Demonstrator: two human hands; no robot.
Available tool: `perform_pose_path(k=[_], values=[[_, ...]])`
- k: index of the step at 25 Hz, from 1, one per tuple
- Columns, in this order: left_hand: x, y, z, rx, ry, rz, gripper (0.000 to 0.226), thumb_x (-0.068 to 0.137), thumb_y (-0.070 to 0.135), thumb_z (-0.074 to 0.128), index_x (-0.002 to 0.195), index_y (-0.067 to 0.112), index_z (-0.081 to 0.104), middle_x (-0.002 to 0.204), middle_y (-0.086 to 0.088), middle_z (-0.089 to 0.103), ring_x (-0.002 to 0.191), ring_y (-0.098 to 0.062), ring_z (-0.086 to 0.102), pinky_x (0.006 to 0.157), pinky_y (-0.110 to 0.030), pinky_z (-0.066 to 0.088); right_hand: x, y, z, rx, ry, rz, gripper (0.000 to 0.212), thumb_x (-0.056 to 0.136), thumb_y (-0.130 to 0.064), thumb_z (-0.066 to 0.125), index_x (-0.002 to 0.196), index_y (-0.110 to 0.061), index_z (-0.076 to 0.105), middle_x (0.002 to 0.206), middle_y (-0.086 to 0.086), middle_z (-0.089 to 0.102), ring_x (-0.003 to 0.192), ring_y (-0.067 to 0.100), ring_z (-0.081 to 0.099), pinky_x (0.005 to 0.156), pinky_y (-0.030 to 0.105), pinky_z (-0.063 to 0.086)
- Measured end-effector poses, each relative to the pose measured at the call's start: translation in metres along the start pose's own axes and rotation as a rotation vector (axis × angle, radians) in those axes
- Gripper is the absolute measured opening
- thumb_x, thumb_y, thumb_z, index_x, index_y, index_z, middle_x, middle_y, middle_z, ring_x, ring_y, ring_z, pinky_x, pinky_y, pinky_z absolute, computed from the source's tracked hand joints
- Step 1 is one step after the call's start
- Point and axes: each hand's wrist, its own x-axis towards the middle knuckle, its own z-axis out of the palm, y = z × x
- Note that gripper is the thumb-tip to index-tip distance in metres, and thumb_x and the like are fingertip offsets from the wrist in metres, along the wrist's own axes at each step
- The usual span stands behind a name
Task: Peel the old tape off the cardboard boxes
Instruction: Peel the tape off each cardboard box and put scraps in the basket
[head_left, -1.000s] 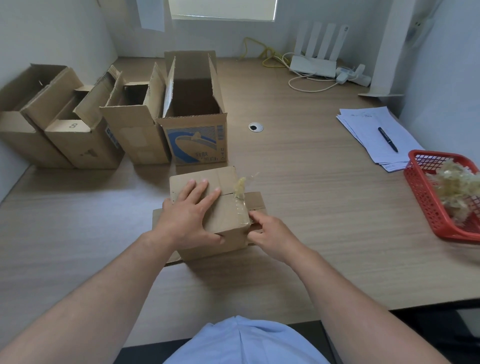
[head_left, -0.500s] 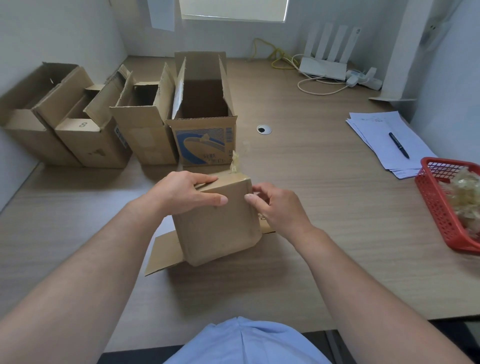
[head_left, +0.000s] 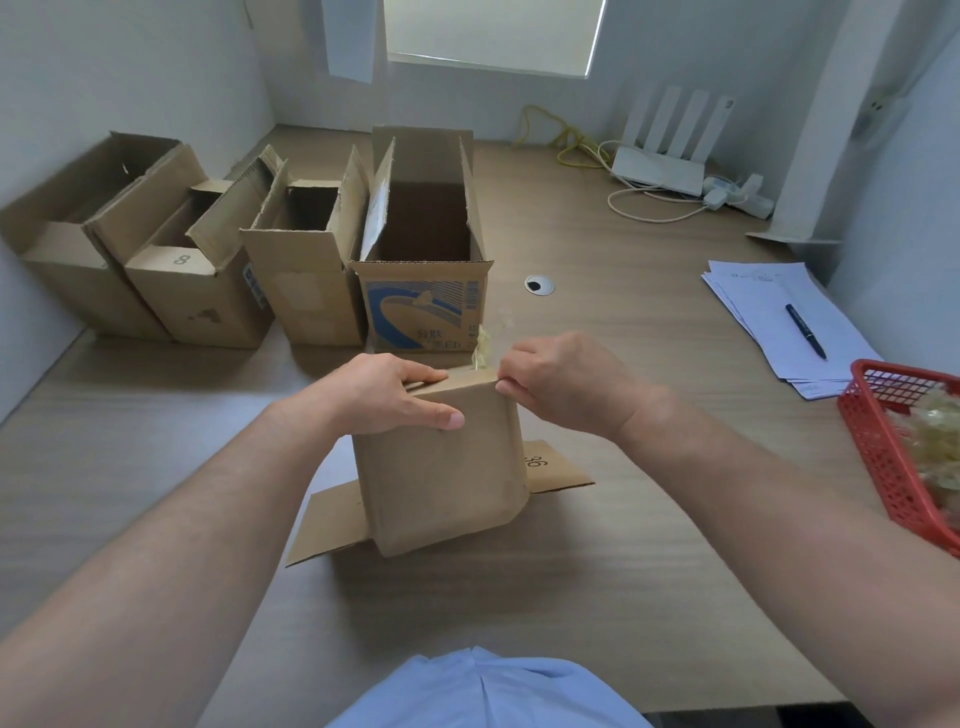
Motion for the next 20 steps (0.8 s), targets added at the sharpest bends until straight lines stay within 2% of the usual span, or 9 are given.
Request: perform_pose_path(k=[2,3,6,8,10,14,20], values=[[0.001,-0.001,-0.001,-0.009,0.000,0.002,0.114,0.031,0.092,0.053,0.135,0.046,0.047,0.091,0.024,0.049,0.085,-0.004,0.052,0.061,-0.016,0.044,0.005,0.001,-0.003,-0.007,0.006,-0.043,0.018,0.090,-0.005,0.056,0.074,0.002,0.060,0.069,0.017,0.059,0.055,0.034,0.054,0.047,0.033,0.040],[0.002,-0.001,-0.001,-0.013,0.001,0.004,0.113,0.032,0.092,0.053,0.135,0.046,0.047,0.092,0.022,0.050,0.087,-0.005,0.052,0.062,-0.017,0.045,0.007,0.001,-0.003,-0.005,-0.008,-0.040,0.016,0.089,-0.003,0.055,0.074,0.001,0.060,0.069,0.017,0.059,0.055,0.034,0.054,0.048,0.034,0.042],[0.004,-0.003,-0.001,-0.025,-0.004,0.008,0.112,0.032,0.092,0.054,0.135,0.046,0.048,0.093,0.021,0.051,0.087,-0.005,0.053,0.064,-0.017,0.045,0.008,0.006,0.001,0.069,-0.040,0.030,0.024,0.096,-0.016,0.046,0.086,-0.002,0.062,0.080,0.013,0.062,0.070,0.032,0.057,0.061,0.038,0.047],[0.004,-0.003,-0.001,-0.038,-0.010,0.006,0.111,0.033,0.090,0.054,0.135,0.046,0.047,0.092,0.023,0.051,0.084,-0.004,0.053,0.061,-0.016,0.044,0.007,0.009,0.002,0.158,-0.032,0.095,0.027,0.095,-0.029,0.052,0.087,-0.007,0.065,0.082,0.007,0.065,0.073,0.024,0.056,0.065,0.035,0.046],[0.004,-0.002,-0.001,-0.027,-0.014,0.006,0.109,0.035,0.089,0.054,0.135,0.046,0.047,0.091,0.023,0.050,0.082,-0.003,0.053,0.059,-0.015,0.044,0.005,0.007,0.005,0.230,-0.023,0.153,0.026,0.092,-0.034,0.058,0.085,-0.009,0.065,0.081,0.005,0.066,0.070,0.019,0.054,0.063,0.030,0.044],[0.004,0.000,0.000,-0.024,-0.011,0.001,0.109,0.035,0.087,0.054,0.135,0.046,0.046,0.090,0.025,0.049,0.081,-0.001,0.051,0.059,-0.015,0.044,0.004,0.007,0.010,0.290,-0.009,0.211,0.022,0.091,-0.027,0.060,0.080,-0.009,0.064,0.076,0.007,0.065,0.065,0.017,0.049,0.059,0.025,0.037],[0.001,0.000,-0.002,-0.002,-0.015,0.018,0.111,0.033,0.090,0.054,0.135,0.047,0.047,0.093,0.023,0.052,0.085,-0.002,0.053,0.064,-0.018,0.046,0.002,0.004,0.013,0.247,0.030,0.203,0.020,0.091,-0.015,0.054,0.073,-0.007,0.058,0.068,0.010,0.061,0.061,0.027,0.052,0.056,0.027,0.031]])
